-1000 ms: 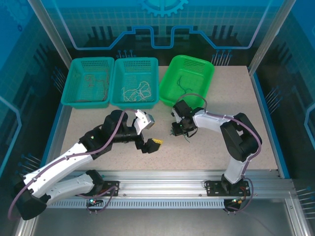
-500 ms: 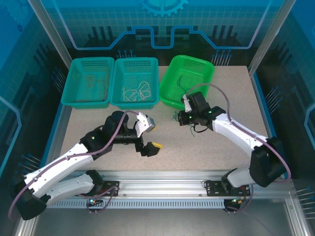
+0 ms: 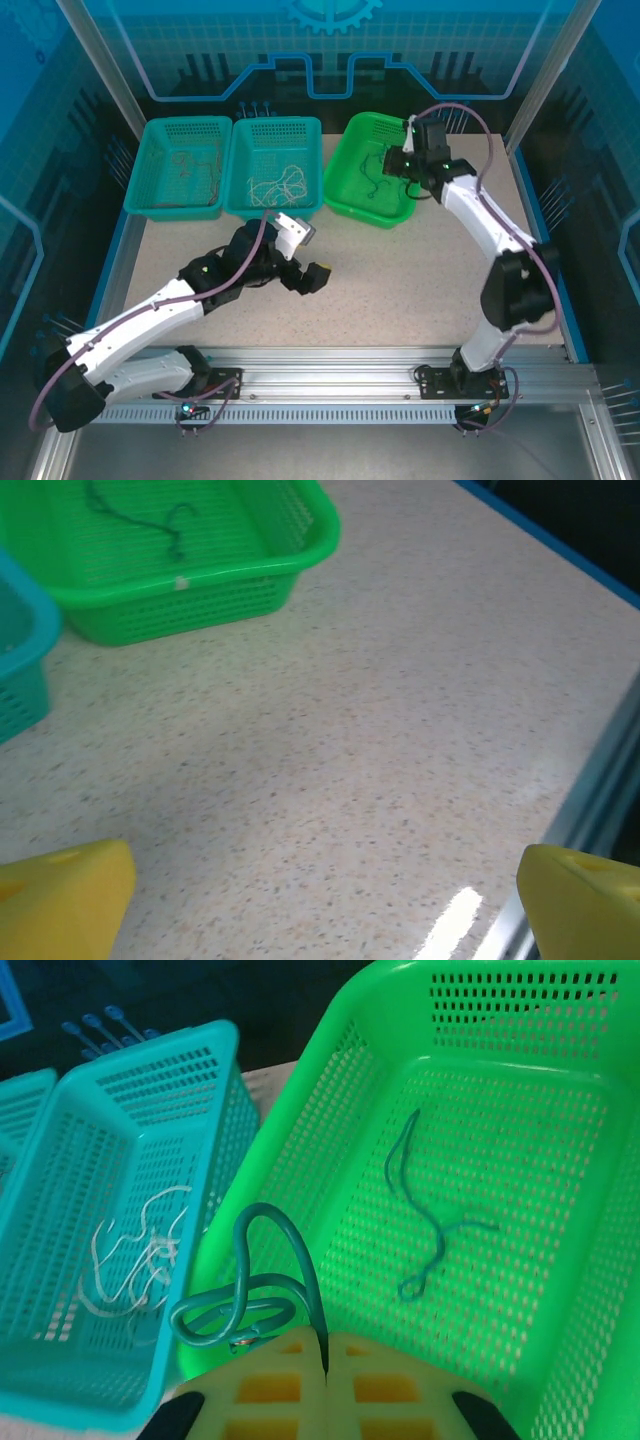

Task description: Untangle the cables

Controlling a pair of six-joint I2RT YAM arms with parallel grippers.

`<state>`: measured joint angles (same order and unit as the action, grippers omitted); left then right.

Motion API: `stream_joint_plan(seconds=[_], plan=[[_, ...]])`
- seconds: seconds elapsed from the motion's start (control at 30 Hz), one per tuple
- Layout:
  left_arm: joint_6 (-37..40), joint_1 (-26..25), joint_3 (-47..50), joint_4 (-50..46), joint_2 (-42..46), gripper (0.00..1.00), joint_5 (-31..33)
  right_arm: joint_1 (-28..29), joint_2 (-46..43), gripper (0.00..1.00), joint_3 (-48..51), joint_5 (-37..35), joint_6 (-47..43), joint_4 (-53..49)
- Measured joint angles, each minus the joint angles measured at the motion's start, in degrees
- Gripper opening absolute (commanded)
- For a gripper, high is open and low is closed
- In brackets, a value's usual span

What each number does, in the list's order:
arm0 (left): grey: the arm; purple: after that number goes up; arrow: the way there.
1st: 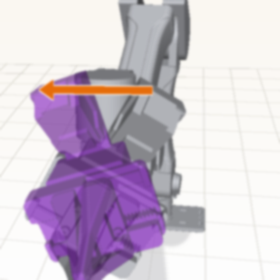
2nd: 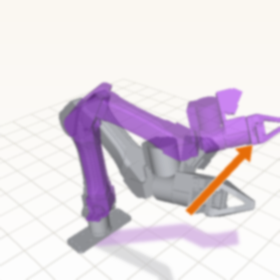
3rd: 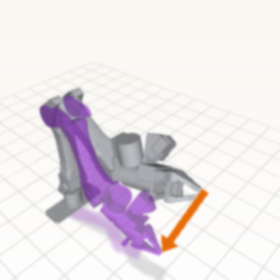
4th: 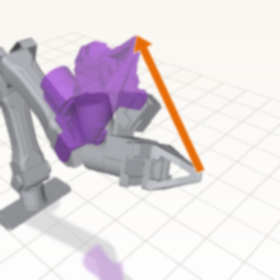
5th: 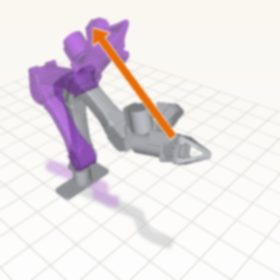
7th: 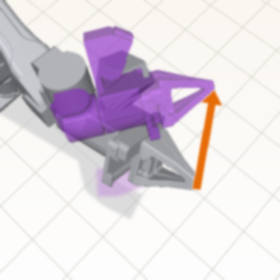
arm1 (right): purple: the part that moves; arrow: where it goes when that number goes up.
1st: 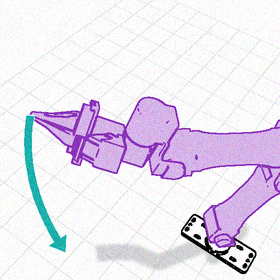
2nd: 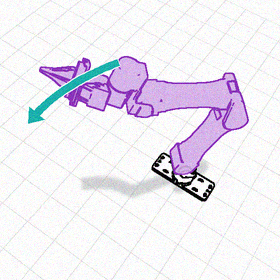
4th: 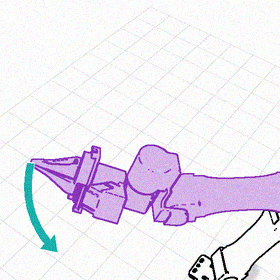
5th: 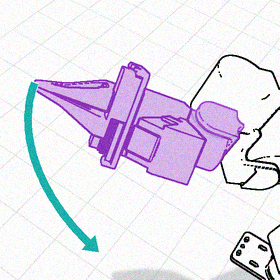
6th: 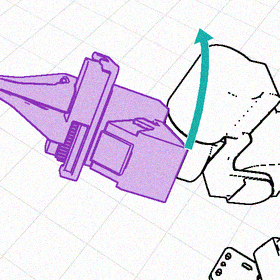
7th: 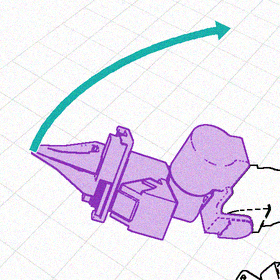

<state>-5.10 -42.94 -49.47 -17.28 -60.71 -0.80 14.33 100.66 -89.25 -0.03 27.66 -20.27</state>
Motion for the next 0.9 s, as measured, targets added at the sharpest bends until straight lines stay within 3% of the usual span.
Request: stream_joint_plan(seconds=[0.13,0.17,0.3,0.47,0.6,0.9], plan=[[-1.1,0.0,0.0,-2.0,0.2,0.99,3.6,-0.2,11.3,0.34,-11.6,0.3,0.2,-2.6],[-1.2,0.0,0.0,-2.4,0.4,0.99,4.1,-0.2,13.4,0.38,-14.0,0.5,0.1,-3.7],[-2.1,0.0,0.0,-3.5,2.9,0.99,5.9,-0.2,18.9,0.43,-22.3,1.2,-0.7,-8.7],[-2.4,0.0,0.0,-3.4,5.3,0.99,7.6,-0.2,16.6,0.43,-21.5,1.8,-3.3,-10.8],[-2.5,0.0,0.9,-2.7,5.5,0.98,10.1,-0.2,7.0,0.45,-10.5,1.6,-5.7,-9.6],[-2.5,1.9,9.9,3.7,13.0,0.99,22.8,-0.1,-28.2,0.52,25.2,-7.3,-10.3,1.0]])
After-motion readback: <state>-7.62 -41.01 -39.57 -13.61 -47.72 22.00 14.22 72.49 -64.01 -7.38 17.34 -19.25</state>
